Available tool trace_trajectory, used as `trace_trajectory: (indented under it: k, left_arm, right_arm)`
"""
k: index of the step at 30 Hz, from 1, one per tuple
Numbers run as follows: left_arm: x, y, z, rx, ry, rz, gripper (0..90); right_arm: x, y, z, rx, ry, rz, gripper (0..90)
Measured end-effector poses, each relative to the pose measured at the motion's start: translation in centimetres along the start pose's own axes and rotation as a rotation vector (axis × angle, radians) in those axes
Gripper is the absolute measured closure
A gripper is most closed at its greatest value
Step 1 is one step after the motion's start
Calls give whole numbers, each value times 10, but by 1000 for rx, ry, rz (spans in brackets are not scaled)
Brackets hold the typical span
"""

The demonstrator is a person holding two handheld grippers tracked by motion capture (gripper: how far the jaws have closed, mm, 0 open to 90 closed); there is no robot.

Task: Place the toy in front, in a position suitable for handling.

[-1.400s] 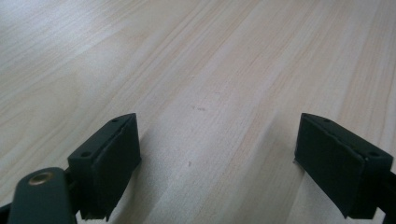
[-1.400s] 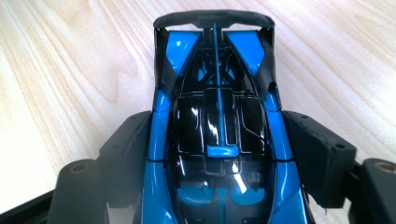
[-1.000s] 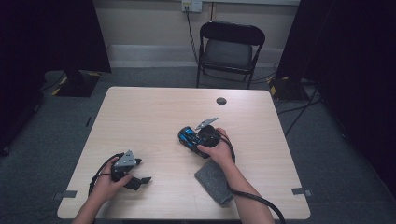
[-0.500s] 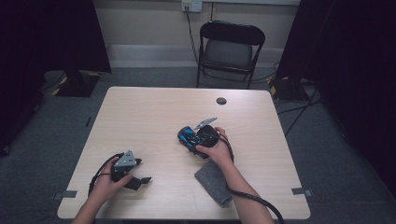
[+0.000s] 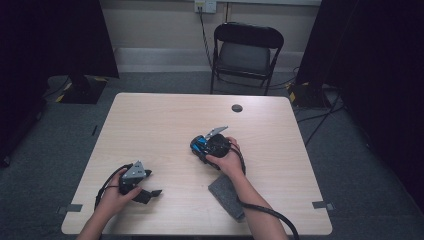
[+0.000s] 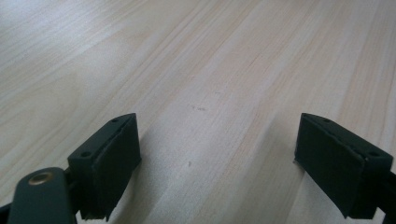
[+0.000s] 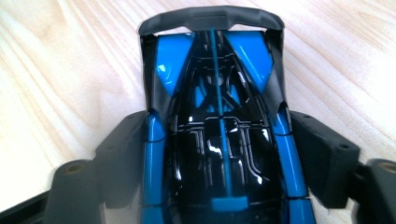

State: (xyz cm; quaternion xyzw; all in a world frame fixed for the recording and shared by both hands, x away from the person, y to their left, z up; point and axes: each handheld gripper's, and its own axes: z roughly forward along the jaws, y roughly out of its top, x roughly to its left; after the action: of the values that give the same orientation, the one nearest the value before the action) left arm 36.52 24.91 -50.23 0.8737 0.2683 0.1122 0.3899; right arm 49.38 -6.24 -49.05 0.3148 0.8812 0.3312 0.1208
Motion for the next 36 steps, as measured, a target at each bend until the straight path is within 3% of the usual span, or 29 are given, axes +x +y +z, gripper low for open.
trace_trajectory:
  k: [7,18,25,36]
  left_arm:
    - [0,0,0,0,0,0,136]
    - [0,0,0,0,2,2,136]
    - [0,0,0,0,2,3,136]
    - [1,0,0,0,0,6,136]
  right_arm:
    - [-3,0,-6,32,13,-7,260]
    - [-18,7,-25,-2,12,32,272]
    - [-28,5,-27,-10,4,62,272]
    - [-34,6,-37,-22,-8,72,273]
